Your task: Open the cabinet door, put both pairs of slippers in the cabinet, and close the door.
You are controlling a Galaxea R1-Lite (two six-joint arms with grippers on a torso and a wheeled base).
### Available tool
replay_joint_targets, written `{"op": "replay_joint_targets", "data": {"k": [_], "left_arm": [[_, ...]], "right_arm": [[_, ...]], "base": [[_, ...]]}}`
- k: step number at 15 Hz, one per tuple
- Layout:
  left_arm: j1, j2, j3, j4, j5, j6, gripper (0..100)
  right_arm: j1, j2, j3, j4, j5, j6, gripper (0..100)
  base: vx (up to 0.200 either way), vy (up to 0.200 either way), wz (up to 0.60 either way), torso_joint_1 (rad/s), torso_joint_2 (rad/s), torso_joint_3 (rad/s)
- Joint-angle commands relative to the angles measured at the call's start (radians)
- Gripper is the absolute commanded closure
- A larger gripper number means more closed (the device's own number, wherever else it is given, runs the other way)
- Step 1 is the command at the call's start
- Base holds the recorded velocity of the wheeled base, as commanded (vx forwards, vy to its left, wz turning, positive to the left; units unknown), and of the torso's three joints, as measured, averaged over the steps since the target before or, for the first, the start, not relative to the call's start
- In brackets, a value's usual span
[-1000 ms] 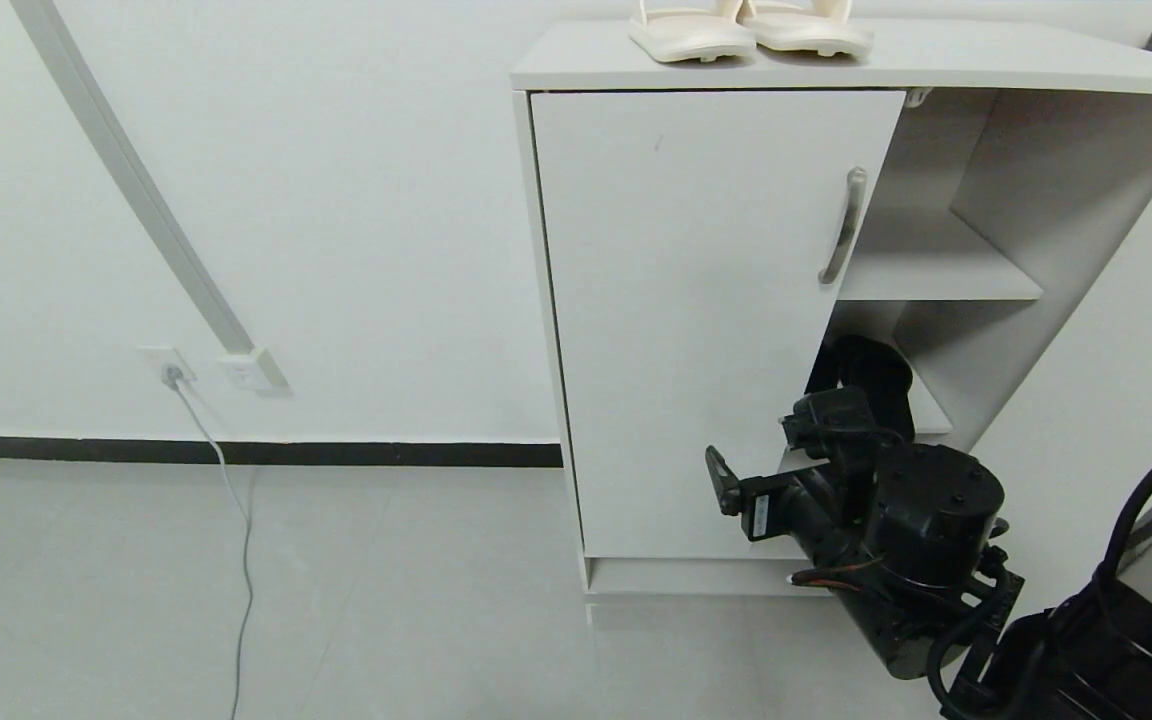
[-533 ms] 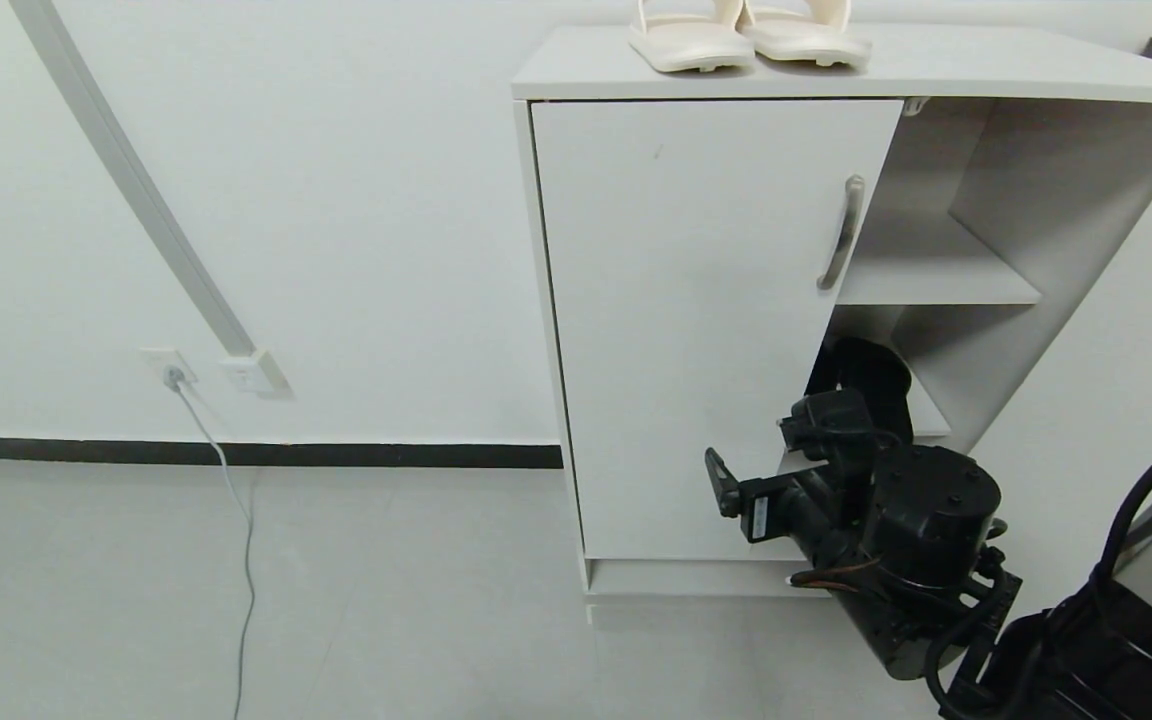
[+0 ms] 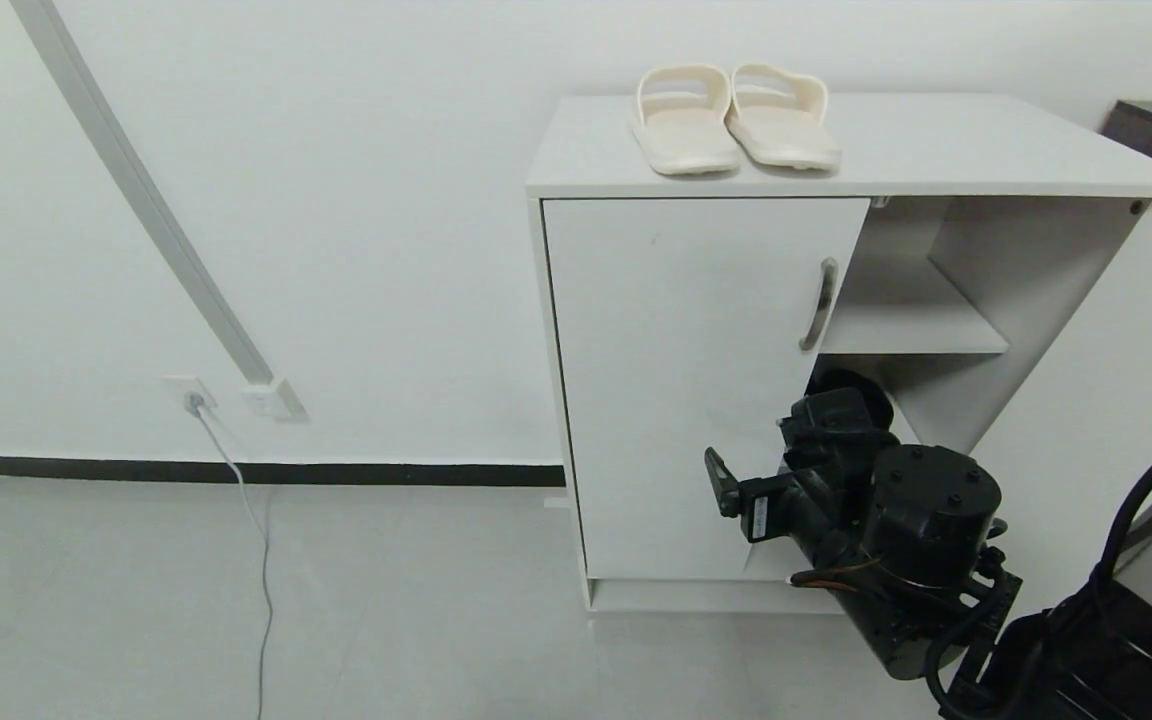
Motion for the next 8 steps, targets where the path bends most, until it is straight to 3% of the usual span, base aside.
{"op": "replay_joint_targets", "data": {"k": [1, 8], "left_arm": [[0.000, 0.000, 0.000, 0.001, 0.000, 0.000, 100], [0.000, 0.000, 0.000, 0.001, 0.000, 0.000, 100]], "right_arm": [[0.000, 0.000, -0.003, 0.001, 0.000, 0.000, 0], [-0.003, 0.000, 0.000, -0.001, 0.011, 0.000, 0]], "base": [[0.000, 0.000, 0.00, 0.139, -0.48, -0.325], [0.000, 0.000, 0.00, 0.170, -0.49, -0.318]]}}
